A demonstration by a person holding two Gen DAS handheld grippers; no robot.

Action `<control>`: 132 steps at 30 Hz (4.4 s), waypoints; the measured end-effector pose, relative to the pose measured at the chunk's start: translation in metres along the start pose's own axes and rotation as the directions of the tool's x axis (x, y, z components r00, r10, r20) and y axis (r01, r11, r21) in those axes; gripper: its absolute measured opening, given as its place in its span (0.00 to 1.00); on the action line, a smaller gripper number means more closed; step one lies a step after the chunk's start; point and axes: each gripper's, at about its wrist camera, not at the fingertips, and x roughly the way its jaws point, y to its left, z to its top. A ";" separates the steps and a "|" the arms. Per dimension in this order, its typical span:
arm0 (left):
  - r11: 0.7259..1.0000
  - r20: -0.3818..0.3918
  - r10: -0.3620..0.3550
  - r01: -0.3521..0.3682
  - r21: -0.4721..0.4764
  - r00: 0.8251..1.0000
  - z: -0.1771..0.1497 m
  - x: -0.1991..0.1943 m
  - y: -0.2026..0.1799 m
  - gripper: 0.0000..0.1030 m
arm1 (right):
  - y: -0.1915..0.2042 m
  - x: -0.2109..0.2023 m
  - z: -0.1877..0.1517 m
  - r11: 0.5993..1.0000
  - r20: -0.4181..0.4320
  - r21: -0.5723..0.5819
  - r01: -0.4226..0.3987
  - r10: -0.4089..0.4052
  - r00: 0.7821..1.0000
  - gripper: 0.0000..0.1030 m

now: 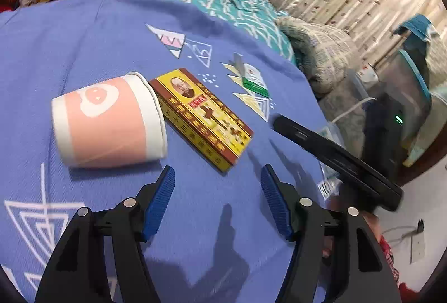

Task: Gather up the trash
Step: 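Grasp the green-white snack packet with the right gripper while the left grasps the yellow spice box, then carry the packet and yellow box to the beige bin and release both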

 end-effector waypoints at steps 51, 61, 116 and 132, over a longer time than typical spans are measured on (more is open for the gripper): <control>0.931 0.053 0.213 -0.220 0.292 0.976 -0.098 0.011 -0.060 0.59 | -0.016 -0.119 -0.167 0.995 0.073 -0.043 0.089 -0.085 0.994 0.27; 0.931 0.057 0.209 -0.217 0.295 0.976 -0.102 0.011 -0.061 0.59 | -0.038 -0.120 -0.178 0.996 0.073 0.007 0.088 -0.089 0.993 0.27; 0.785 -0.176 -0.175 0.245 0.569 0.969 -0.046 0.073 -0.301 0.58 | -0.225 -0.306 -0.187 0.904 0.370 0.370 0.214 -0.355 0.859 0.27; 0.727 -0.475 -0.133 0.411 0.550 0.870 -0.074 0.288 -0.493 0.76 | -0.395 -0.332 -0.220 0.691 0.263 0.673 0.264 -0.557 0.788 0.78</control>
